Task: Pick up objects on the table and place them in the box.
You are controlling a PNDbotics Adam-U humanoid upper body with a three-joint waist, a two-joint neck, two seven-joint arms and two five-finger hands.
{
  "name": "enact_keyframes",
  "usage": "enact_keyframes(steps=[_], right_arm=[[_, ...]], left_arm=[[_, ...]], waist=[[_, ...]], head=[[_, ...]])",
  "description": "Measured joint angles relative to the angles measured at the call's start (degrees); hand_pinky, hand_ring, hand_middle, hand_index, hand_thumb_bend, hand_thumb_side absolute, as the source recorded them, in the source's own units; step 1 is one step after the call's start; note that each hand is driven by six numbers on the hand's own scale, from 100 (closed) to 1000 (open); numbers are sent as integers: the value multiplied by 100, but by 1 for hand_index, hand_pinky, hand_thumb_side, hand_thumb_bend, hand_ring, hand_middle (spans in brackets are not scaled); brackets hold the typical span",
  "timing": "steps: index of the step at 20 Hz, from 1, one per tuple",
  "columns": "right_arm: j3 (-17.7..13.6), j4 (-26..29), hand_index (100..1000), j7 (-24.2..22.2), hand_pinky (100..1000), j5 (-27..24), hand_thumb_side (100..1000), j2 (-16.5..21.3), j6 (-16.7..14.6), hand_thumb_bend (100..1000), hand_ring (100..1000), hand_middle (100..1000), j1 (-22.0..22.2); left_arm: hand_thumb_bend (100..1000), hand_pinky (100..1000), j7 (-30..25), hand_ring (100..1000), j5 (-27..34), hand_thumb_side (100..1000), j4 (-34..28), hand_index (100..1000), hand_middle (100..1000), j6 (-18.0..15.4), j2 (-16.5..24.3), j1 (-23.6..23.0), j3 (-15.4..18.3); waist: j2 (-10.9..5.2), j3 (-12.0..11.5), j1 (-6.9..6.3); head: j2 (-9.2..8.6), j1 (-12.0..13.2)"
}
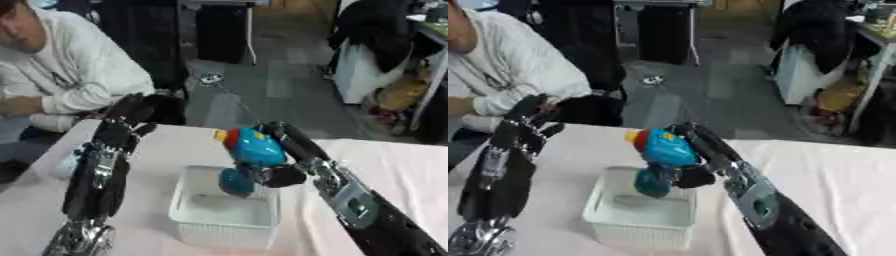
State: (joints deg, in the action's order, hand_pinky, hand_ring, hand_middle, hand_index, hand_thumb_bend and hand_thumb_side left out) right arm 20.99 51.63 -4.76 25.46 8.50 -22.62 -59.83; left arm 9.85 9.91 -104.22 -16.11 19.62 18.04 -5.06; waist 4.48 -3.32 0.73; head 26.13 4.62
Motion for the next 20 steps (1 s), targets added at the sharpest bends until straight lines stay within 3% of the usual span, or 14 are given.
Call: enact_keyframes(steps=[3, 5, 6, 7, 8, 9, 10, 19, 20], right_arm=[[-21, -64, 728, 33, 177, 225, 458, -26, -78, 286, 527, 623, 24], [-27, -97, 732, 53, 187, 330, 462, -27, -100, 290, 532, 628, 27], [-37, -113, 779, 66, 287, 372, 492, -28, -112, 333, 593, 694, 27], [-50, -128, 779, 73, 287, 410, 492, -28, -118, 333, 593, 694, 34], [-55, -140, 816, 80, 387, 445, 524, -29, -125, 374, 652, 737, 42], [-55, -159, 802, 82, 354, 477, 514, -29, -127, 361, 632, 721, 48], [-55, -168, 845, 81, 468, 511, 548, -29, -127, 402, 703, 769, 53], [-81, -229, 888, -39, 570, 715, 588, -74, -86, 457, 758, 814, 55], [-89, -230, 904, -64, 633, 735, 598, -74, -80, 506, 788, 831, 55]], left_arm=[[305, 859, -6, 910, 0, 837, -1, 973, 957, 1, 0, 17, 0], [305, 859, -7, 910, 0, 837, -3, 973, 957, 0, 0, 22, 0], [305, 859, -8, 911, 1, 836, -5, 972, 957, -1, 0, 22, 0], [305, 859, -9, 911, 4, 836, -11, 972, 957, -2, 0, 22, 0], [305, 859, -10, 911, 9, 836, -17, 972, 957, -2, 0, 22, 0], [305, 859, -10, 911, 14, 836, -22, 972, 957, -3, 0, 22, 0], [305, 859, -10, 911, 16, 837, -26, 972, 957, -3, 0, 22, 0], [306, 859, -10, 911, 17, 836, -28, 972, 956, -3, 0, 22, 0], [306, 858, -10, 911, 17, 835, -28, 972, 956, -3, 0, 22, 0]], waist=[[0, -6, 0], [1, -11, 0], [1, -12, 0], [1, -13, 0], [1, -14, 0], [1, -16, 0], [2, -18, 1], [2, -23, 7], [2, -23, 8]], head=[[0, 2], [0, 5], [0, 5], [0, 7], [0, 8], [0, 19], [0, 27], [0, 51], [0, 51]])
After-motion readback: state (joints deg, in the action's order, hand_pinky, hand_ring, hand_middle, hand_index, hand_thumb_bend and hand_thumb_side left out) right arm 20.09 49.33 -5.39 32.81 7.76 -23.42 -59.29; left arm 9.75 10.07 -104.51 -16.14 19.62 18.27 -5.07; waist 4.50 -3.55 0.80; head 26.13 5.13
